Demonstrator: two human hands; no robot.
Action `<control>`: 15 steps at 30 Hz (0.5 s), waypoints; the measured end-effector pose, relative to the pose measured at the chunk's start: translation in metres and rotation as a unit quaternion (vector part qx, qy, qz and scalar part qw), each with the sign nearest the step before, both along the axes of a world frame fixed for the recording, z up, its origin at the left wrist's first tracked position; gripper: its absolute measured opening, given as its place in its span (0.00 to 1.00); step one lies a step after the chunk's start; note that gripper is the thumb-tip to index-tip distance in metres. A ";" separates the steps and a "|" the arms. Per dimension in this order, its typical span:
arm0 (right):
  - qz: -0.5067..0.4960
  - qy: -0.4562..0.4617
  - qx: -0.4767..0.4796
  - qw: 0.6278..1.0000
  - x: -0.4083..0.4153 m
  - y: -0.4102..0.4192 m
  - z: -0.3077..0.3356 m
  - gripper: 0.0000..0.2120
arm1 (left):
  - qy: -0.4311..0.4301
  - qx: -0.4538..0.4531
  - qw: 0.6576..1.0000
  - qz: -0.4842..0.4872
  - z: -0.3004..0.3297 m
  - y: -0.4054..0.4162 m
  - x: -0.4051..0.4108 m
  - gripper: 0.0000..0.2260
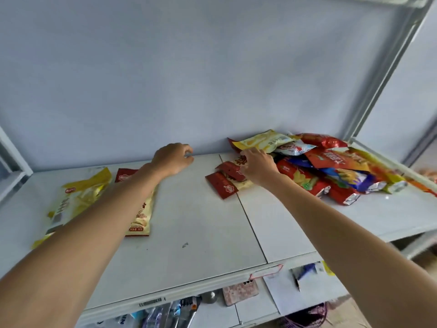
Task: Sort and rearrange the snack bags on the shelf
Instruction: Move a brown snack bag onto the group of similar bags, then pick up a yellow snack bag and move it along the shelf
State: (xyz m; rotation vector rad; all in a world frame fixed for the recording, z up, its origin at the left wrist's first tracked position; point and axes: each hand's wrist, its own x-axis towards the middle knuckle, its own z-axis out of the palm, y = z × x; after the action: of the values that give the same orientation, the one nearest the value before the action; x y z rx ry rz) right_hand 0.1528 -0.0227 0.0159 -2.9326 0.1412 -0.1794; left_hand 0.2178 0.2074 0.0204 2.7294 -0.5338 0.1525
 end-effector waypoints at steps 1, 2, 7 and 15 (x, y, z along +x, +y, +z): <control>-0.007 -0.003 0.001 1.000 -0.002 -0.014 0.002 0.24 | 0.002 0.007 1.000 -0.004 0.002 -0.013 0.000 0.17; -0.012 -0.005 0.001 1.000 -0.003 -0.028 0.004 0.24 | 0.003 0.012 1.000 -0.008 0.003 -0.025 0.001 0.17; -0.013 0.003 -0.020 1.000 -0.003 -0.095 0.002 0.26 | 0.022 0.032 0.999 -0.018 0.008 -0.088 0.003 0.18; 0.036 0.005 -0.053 0.998 0.032 -0.183 -0.006 0.24 | 0.024 0.014 0.999 0.016 0.010 -0.172 0.005 0.14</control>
State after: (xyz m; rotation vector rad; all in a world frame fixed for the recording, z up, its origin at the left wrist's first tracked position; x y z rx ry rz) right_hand 0.1845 -0.2053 0.0095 -3.0391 0.0290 -0.1660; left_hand 0.2231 0.0355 0.0305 2.7627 -0.4833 0.0886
